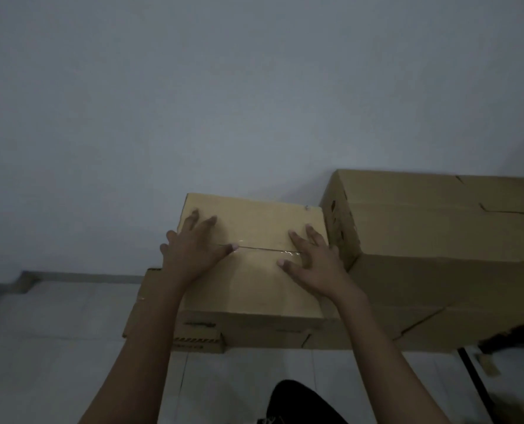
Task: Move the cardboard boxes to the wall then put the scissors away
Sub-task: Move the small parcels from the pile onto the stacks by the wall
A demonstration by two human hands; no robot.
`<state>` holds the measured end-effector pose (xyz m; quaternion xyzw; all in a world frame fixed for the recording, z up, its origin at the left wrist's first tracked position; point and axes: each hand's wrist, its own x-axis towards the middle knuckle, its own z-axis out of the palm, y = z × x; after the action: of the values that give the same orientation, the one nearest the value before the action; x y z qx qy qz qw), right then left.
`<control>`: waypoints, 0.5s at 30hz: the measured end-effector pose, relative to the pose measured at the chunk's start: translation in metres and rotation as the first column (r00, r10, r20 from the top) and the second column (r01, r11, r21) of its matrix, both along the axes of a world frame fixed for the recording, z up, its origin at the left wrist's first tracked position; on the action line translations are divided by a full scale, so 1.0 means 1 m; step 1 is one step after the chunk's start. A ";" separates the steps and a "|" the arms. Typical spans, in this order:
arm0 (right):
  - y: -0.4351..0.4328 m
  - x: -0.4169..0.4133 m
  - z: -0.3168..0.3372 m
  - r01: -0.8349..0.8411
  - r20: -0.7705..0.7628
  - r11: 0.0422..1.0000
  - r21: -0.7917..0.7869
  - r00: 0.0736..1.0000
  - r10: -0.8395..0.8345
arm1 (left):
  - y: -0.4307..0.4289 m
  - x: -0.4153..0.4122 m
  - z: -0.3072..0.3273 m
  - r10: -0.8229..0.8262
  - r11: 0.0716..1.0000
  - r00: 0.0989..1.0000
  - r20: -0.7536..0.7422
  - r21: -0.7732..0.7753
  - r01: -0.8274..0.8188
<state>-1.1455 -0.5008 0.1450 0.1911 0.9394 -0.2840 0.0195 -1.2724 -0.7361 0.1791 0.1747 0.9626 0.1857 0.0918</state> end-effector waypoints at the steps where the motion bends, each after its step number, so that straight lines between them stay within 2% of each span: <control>1: 0.000 -0.005 -0.003 0.008 0.030 1.000 0.002 1.000 -0.008 | 0.001 -0.008 -0.006 -0.013 1.000 1.000 0.022 -0.007 0.013; 8: 0.028 -0.054 -0.025 0.004 0.168 1.000 0.017 0.986 -0.007 | 0.025 -0.080 -0.068 -0.074 0.996 0.988 0.136 0.049 0.068; 15: 0.057 -0.105 -0.052 0.054 0.217 0.999 0.003 0.975 -0.054 | 0.059 -0.136 -0.110 -0.106 0.994 0.976 0.193 0.022 0.104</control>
<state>-1.2509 -0.4441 0.0934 0.2462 0.9257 -0.2634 0.1143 -1.4081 -0.6776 0.0693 0.2070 0.9374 0.2022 0.1937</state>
